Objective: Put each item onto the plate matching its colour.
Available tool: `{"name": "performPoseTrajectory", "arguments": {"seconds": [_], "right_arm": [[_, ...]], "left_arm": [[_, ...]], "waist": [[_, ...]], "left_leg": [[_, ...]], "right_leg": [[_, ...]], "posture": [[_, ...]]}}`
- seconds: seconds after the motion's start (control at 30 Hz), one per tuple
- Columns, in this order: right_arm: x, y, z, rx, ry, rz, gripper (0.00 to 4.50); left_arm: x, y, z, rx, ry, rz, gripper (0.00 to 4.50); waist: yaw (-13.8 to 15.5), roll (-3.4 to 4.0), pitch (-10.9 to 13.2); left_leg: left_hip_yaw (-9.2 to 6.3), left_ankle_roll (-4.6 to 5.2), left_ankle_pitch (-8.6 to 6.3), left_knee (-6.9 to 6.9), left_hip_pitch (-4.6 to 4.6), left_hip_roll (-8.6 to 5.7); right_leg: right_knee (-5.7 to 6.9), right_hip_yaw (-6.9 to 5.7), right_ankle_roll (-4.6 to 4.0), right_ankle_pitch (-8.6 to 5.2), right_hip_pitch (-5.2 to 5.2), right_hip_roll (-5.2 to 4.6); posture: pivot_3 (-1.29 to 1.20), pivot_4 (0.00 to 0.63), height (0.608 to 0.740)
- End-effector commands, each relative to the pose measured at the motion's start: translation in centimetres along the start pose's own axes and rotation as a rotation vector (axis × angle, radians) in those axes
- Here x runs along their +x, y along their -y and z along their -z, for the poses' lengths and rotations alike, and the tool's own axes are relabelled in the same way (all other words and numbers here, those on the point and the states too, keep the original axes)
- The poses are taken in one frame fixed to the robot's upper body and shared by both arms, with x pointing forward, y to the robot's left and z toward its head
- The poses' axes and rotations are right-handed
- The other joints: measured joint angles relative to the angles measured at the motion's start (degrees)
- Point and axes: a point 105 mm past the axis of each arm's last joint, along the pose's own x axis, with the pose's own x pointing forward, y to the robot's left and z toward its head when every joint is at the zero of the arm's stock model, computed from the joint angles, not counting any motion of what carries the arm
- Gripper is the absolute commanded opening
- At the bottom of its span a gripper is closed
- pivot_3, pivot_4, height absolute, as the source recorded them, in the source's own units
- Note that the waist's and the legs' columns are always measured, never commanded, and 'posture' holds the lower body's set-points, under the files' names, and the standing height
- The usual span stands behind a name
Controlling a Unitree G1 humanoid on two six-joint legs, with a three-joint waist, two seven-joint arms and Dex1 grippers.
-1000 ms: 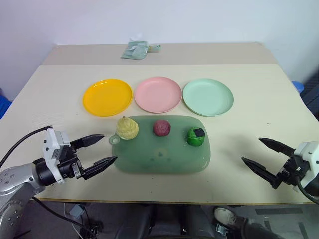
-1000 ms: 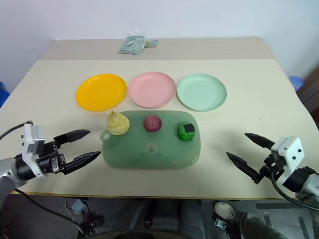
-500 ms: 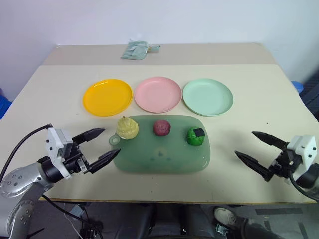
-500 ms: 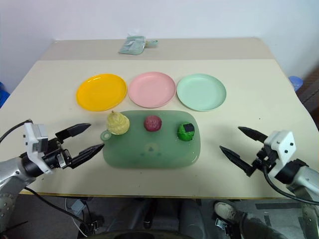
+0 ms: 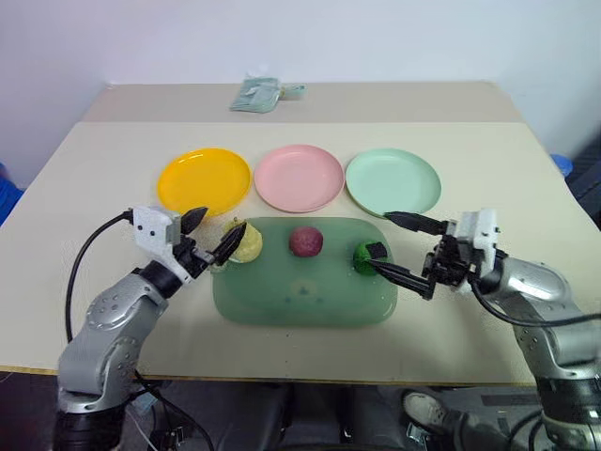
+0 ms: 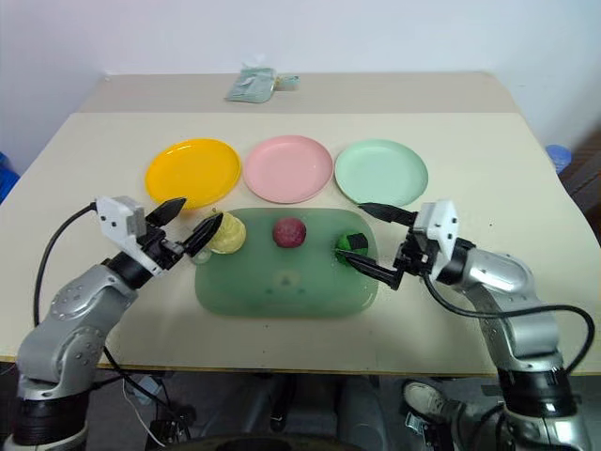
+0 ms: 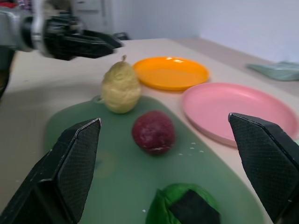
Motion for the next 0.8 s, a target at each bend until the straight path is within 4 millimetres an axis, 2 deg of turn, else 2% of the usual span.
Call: {"name": "performPoseTrajectory", "arguments": {"seconds": [0.03,0.43,0.5,0.6,0.63,0.7,0.8], "right_arm": [[0.8,0.1,-1.1,-0.02,0.011,-0.058,4.47],[1.7,0.8,-2.0,-0.055,0.0,-0.091,4.47],[1.8,0.9,-2.1,-0.06,0.001,-0.087,4.5],[1.7,1.0,-2.1,-0.067,0.0,-0.081,4.5],[1.7,1.0,-2.2,-0.068,0.001,-0.077,4.5],[1.7,1.0,-2.2,-0.072,0.002,-0.069,4.5],[1.6,1.2,-2.2,-0.078,0.005,-0.054,4.5]], "left_arm": [[0.4,0.1,-0.2,0.042,0.006,-0.036,4.5],[0.8,-0.7,2.9,0.107,-0.139,-0.111,4.5],[1.0,-0.4,3.1,0.098,-0.144,-0.098,3.95],[1.3,-0.2,3.2,0.096,-0.144,-0.101,2.72],[1.3,-0.3,3.2,0.104,-0.147,-0.103,2.48],[1.3,-0.6,3.1,0.111,-0.139,-0.119,2.48],[1.9,-2.3,1.9,0.085,-0.081,-0.215,2.48]], "waist": [[-0.05,0.0,0.0],[0.07,0.0,0.0],[0.03,0.0,0.0],[0.05,0.0,0.0],[0.06,0.0,0.0],[0.05,0.0,0.0],[0.09,0.0,0.0]], "left_leg": [[0.01,0.0,0.0,0.01,0.0,0.0],[0.01,0.01,-0.01,0.11,-0.01,0.01],[0.02,0.01,-0.01,0.14,-0.01,0.01],[0.02,0.02,-0.02,0.17,-0.01,0.01],[0.01,0.06,-0.04,0.19,-0.01,0.01],[0.02,0.07,-0.04,0.21,-0.01,0.01],[0.02,0.07,-0.04,0.25,-0.01,0.01]], "right_leg": [[0.01,0.02,0.0,0.01,0.0,0.02],[0.06,0.04,0.02,0.05,0.0,0.03],[0.09,0.04,0.02,0.07,0.0,0.03],[0.11,0.05,0.01,0.1,0.0,0.05],[0.13,0.05,0.01,0.1,0.0,0.05],[0.15,0.05,0.01,0.11,0.0,0.05],[0.18,0.06,0.01,0.13,0.0,0.06]], "posture": [[0.0,0.15,0.74],[0.0,0.15,0.74],[0.0,0.15,0.74],[0.0,0.15,0.74],[0.0,0.15,0.74],[0.0,0.15,0.74],[0.0,0.15,0.74]]}}
